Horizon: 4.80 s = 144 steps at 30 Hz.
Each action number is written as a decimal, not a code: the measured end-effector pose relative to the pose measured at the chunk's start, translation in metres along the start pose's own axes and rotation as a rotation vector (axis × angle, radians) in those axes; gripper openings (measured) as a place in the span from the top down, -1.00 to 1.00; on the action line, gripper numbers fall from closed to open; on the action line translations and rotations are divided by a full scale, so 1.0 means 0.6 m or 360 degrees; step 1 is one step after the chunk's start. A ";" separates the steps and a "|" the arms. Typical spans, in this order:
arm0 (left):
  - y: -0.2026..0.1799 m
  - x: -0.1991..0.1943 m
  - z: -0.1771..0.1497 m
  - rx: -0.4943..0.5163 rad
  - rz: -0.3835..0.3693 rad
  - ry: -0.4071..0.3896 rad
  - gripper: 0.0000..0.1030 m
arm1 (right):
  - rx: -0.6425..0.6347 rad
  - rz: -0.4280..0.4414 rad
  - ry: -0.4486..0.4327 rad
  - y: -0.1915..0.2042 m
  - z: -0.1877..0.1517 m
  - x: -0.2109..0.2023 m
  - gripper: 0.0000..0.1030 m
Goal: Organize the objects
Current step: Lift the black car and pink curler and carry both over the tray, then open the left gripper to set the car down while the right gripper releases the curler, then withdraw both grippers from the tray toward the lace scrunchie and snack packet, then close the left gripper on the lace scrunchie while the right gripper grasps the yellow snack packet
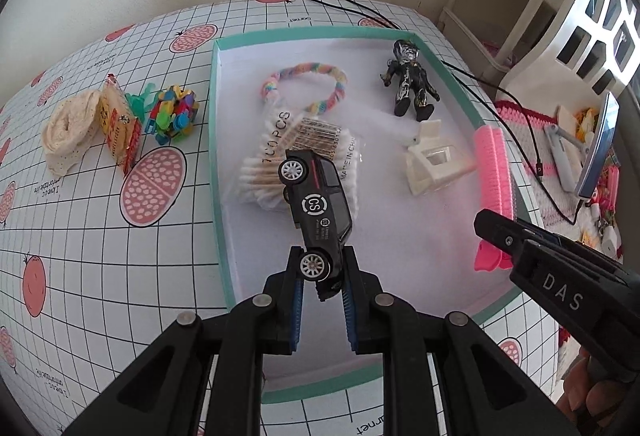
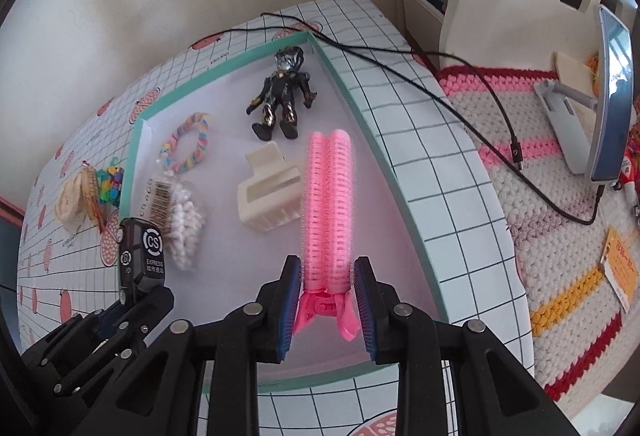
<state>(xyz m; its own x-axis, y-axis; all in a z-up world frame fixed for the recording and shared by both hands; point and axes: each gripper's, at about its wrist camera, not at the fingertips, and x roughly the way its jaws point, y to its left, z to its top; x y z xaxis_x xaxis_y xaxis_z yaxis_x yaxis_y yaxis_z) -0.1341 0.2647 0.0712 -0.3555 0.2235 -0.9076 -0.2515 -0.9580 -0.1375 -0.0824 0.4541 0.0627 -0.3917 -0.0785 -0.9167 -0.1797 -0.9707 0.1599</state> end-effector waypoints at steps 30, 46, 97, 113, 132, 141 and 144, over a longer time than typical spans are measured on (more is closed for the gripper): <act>0.004 0.027 -0.006 0.0014 -0.0021 0.0142 0.63 | 0.0006 -0.0034 0.0085 0.000 -0.016 0.017 0.42; 0.017 -0.024 0.023 -0.0059 -0.0113 -0.0005 0.35 | 0.0015 0.0012 -0.0058 0.008 -0.010 -0.030 0.27; 0.350 -0.143 0.094 -0.0769 0.0075 -0.0572 -0.99 | -0.0121 0.0329 -0.0442 0.191 0.075 -0.111 -1.00; 0.460 -0.077 0.151 -0.0877 0.0191 -0.0455 -0.99 | -0.0360 0.0369 -0.0287 0.367 0.108 0.018 -0.84; 0.478 0.010 0.174 -0.0792 0.0204 -0.0256 -0.78 | -0.0674 0.0417 -0.0174 0.475 0.089 0.098 -0.17; 0.470 0.017 0.173 -0.0750 0.0168 -0.0204 -0.35 | -0.0755 0.0429 -0.0133 0.495 0.074 0.105 0.14; 0.468 0.025 0.172 -0.0738 0.0165 -0.0181 -0.34 | -0.0754 0.0431 -0.0116 0.498 0.071 0.112 0.21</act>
<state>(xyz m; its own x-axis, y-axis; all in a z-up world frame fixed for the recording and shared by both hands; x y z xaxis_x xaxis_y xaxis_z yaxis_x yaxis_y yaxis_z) -0.3031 0.0178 0.0600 -0.4602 0.1160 -0.8802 0.2086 -0.9495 -0.2342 -0.2011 0.1686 0.0643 -0.4321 -0.3398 -0.8353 0.3555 -0.9155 0.1886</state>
